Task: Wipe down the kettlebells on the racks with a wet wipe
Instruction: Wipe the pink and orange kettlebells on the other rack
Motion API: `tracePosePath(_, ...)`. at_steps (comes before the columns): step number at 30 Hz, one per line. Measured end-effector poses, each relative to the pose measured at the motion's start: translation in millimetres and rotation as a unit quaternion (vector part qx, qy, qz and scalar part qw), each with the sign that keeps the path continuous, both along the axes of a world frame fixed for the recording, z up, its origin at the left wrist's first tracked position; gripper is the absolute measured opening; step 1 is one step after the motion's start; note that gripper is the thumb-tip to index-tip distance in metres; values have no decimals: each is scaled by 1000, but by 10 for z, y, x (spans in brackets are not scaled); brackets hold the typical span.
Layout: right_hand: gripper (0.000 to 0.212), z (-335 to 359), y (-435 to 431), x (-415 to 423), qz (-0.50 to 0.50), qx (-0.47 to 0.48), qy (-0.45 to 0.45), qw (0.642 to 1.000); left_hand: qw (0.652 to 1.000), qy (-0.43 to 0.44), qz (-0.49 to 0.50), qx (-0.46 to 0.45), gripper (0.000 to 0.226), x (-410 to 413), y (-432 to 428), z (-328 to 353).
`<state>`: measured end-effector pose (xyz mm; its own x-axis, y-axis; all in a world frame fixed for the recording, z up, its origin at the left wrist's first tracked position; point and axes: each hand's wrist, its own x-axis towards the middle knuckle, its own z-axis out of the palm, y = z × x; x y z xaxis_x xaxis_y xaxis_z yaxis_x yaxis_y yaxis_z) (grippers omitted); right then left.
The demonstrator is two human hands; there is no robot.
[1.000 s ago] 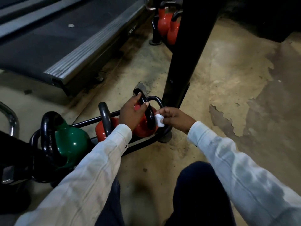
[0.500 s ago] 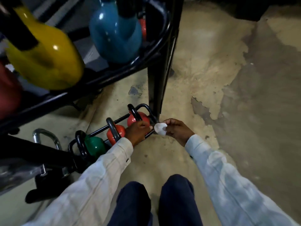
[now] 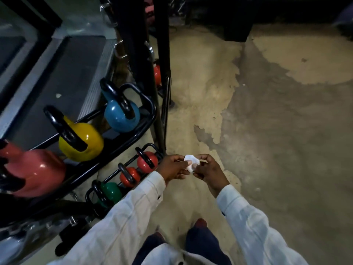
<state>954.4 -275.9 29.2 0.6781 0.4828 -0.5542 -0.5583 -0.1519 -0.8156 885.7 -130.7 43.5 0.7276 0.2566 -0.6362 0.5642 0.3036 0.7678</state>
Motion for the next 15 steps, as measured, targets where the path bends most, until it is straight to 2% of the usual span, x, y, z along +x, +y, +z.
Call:
tracePosePath(4,7,340,-237,301,-32,13,-21,999,1000,-25,-7,-9,23,424,-242,315)
tracePosePath(7,15,493,-415,675,-66,-21,-99,993,999,-47,-10,-7,17,824,-423,473)
tracePosePath(10,26,615,-569,1109,-113,-37,-157,980,998,-67,-21,6,21,1285,-538,568)
tracePosePath(15,9,677,-684,1871,-152,-49,-167,973,995,-94,-44,-7,23,2125,-609,632)
